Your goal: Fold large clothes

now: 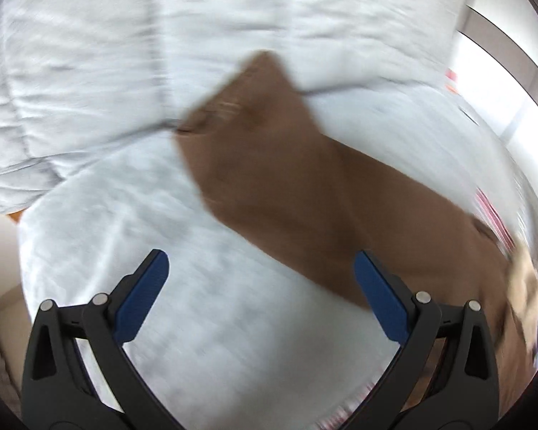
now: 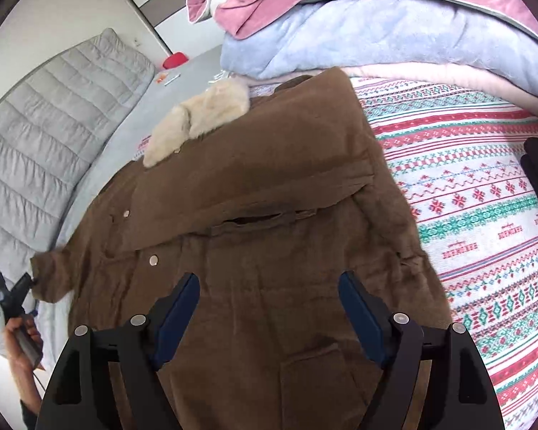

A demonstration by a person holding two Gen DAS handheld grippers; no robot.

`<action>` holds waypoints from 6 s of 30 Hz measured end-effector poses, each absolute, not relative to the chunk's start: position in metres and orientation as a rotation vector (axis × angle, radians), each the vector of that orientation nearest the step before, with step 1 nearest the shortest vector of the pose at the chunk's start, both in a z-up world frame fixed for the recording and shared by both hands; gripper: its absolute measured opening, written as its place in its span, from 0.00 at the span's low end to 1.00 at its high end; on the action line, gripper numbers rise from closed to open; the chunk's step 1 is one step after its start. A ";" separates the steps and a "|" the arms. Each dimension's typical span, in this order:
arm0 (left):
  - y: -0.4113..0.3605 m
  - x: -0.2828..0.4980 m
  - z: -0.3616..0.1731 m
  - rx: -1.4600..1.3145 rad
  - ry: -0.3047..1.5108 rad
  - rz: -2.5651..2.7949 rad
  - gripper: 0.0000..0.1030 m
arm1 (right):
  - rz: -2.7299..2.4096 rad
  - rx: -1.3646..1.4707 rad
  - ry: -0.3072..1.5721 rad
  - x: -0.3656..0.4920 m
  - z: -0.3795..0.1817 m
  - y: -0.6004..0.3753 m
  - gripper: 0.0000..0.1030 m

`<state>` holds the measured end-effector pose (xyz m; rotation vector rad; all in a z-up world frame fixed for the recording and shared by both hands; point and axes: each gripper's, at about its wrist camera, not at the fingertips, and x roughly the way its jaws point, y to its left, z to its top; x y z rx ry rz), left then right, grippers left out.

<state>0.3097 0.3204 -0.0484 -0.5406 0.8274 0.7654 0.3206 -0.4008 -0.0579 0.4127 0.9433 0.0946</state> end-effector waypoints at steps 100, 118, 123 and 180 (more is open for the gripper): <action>-0.231 0.441 -0.084 0.161 1.121 -0.188 0.11 | 0.010 0.841 0.907 0.302 -0.063 -0.504 0.79; -0.216 0.443 -0.093 -0.066 1.059 -0.330 0.20 | 0.013 0.831 0.914 0.306 -0.063 -0.505 0.79; -0.180 0.424 -0.057 -0.174 1.069 -0.422 0.37 | 0.010 0.812 0.919 0.308 -0.064 -0.505 0.79; 0.204 0.060 -0.101 -0.461 1.002 -0.089 0.53 | 0.102 0.879 0.935 0.025 -0.135 -0.491 0.67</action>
